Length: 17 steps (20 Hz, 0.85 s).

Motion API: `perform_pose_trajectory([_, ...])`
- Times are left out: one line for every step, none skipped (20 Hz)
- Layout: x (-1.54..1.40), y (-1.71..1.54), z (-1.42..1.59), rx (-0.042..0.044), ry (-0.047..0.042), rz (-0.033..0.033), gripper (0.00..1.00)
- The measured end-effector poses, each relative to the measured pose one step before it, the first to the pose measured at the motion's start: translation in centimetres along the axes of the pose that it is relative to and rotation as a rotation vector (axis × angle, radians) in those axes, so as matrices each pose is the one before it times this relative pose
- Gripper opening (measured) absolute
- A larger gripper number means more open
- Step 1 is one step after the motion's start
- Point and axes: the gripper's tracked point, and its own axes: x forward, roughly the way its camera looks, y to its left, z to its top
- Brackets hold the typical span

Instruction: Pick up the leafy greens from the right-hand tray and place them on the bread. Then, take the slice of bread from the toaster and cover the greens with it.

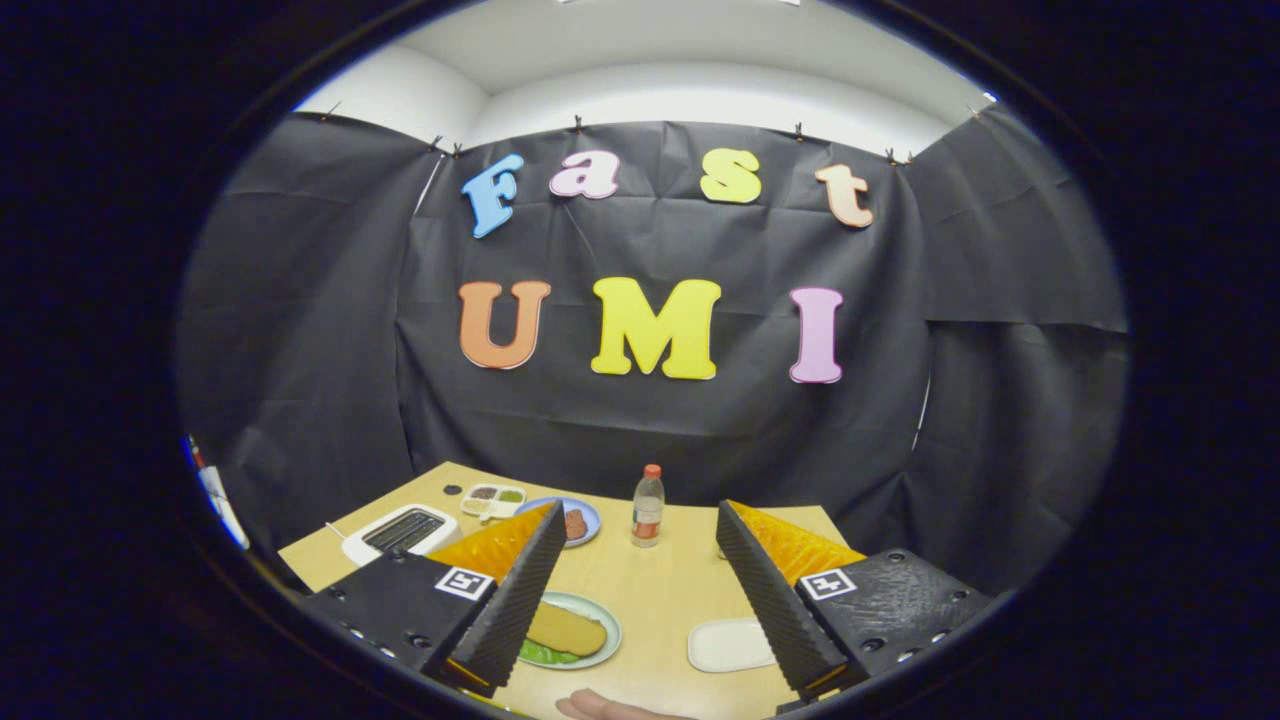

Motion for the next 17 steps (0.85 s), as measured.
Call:
perform_pose_trajectory([0.217, 0.129, 0.013, -0.00605, 0.00177, 0.00191, 0.95])
perform_pose_trajectory([0.124, 0.052, -0.063, -0.00737, 0.00483, -0.00006, 0.95])
perform_pose_trajectory([0.156, 0.138, -0.154, -0.00388, 0.00462, 0.00252, 0.95])
perform_pose_trajectory([0.149, 0.124, -0.043, -0.00153, 0.00636, 0.00238, 0.95])
perform_pose_trajectory([0.077, 0.122, -0.215, -0.00301, 0.00795, 0.00279, 0.95])
perform_pose_trajectory([0.09, 0.145, -0.059, -0.00205, 0.00529, 0.00382, 0.95])
perform_pose_trajectory([0.081, 0.29, -0.126, -0.00006, 0.00729, 0.00602, 0.95])
perform_pose_trajectory([-0.003, 0.291, -0.085, 0.00151, 0.00717, 0.00779, 0.95])
perform_pose_trajectory([0.247, 0.071, -0.157, -0.00106, 0.00424, 0.00109, 0.95])
perform_pose_trajectory([0.03, 0.09, 0.059, -0.00484, 0.00104, -0.00048, 0.95])
perform_pose_trajectory([0.061, 0.184, -0.045, -0.00375, 0.00014, 0.00327, 0.95])
perform_pose_trajectory([0.01, 0.183, -0.075, -0.00404, 0.00356, 0.00087, 0.95])
perform_pose_trajectory([-0.002, 0.084, -0.096, -0.0037, 0.00291, -0.00175, 0.95])
perform_pose_trajectory([0.032, 0.22, 0.026, -0.00157, 0.00143, 0.00298, 0.95])
perform_pose_trajectory([-0.172, 0.241, 0.015, 0.00008, -0.00083, 0.00072, 0.95])
perform_pose_trajectory([-0.009, 0.055, -0.006, -0.00009, 0.00042, -0.0023, 0.95])
perform_pose_trajectory([0.046, 0.198, -0.134, 0.0015, -0.00098, 0.0009, 0.95])
